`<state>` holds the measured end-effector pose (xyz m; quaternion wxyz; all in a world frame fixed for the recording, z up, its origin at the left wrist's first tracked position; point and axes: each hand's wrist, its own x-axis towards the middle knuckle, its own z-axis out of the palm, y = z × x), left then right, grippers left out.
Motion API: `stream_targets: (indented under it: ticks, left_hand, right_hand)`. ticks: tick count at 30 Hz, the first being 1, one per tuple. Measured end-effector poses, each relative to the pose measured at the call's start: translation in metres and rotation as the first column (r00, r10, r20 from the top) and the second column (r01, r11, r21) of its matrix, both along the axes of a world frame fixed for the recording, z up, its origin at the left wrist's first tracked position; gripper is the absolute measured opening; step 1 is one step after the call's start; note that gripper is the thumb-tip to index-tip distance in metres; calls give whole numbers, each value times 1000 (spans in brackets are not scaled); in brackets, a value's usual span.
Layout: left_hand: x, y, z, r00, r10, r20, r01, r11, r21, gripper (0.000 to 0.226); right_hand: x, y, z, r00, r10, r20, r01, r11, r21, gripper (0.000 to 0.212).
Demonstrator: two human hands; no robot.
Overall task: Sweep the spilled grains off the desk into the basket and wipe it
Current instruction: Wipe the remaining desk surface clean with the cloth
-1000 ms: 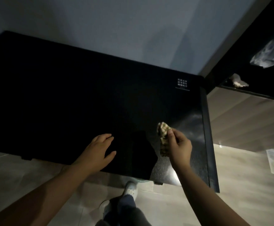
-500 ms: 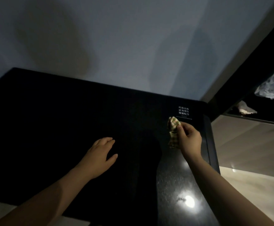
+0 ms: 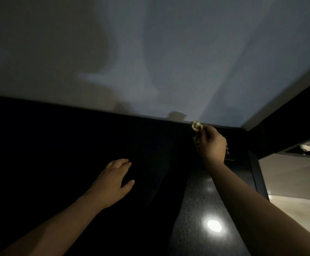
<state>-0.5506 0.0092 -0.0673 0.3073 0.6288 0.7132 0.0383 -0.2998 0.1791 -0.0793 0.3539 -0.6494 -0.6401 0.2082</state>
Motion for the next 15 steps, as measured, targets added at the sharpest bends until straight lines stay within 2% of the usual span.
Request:
stream_targets:
  ticks: [3,7,11,15]
  left_hand:
    - [-11,24,-17,999,-8,-39,8,1000,-1,69]
    - [-25,46,-39,992,-37,-122,34,999,-27,81]
    - [-30,54,-52,982,-58,-178,60,998,9,90]
    - [-32,50,-60,980,-68,-185,82,994,72,98]
  right_hand:
    - [-9,30,-22,998,9,55,-8,1000,-14,21]
    - [-21,54,-48,980,93,178,-65,985,-158,22]
    - [-30,50,-68,986,93,140,-70,984,-161,26]
    - [-27,20,-71,980,197,34,-192,976,-106,29]
